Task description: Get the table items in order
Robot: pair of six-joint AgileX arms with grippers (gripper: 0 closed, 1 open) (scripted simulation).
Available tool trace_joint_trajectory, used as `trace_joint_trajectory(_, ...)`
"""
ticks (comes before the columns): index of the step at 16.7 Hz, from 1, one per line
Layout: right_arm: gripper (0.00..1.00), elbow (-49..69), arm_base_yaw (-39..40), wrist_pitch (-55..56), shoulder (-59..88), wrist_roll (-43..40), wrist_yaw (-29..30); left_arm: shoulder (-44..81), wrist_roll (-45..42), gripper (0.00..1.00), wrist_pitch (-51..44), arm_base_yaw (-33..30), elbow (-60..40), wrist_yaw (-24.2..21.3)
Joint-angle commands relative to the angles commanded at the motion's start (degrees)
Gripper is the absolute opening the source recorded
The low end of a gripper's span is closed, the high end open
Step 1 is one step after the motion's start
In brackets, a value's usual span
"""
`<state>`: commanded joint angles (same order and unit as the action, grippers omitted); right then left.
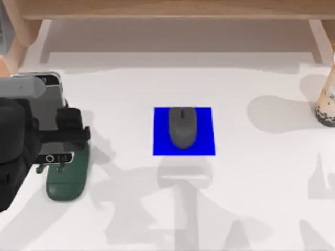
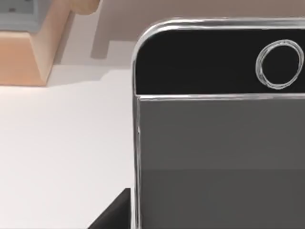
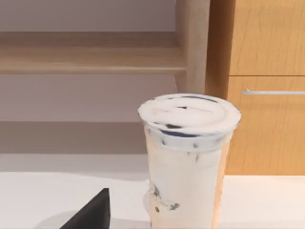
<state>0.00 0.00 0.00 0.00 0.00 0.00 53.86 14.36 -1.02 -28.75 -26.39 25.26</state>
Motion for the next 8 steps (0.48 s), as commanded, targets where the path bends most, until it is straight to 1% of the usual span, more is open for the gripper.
trace_joint_trajectory(1,1.0,0.0,0.0,0.0,0.0,0.0,0.0,0.0,0.0,1.0,0.0,0.0,0.0,0.0)
trace_joint_trajectory(8,1.0,0.0,0.0,0.0,0.0,0.0,0.0,0.0,0.0,1.0,0.0,0.0,0.0,0.0)
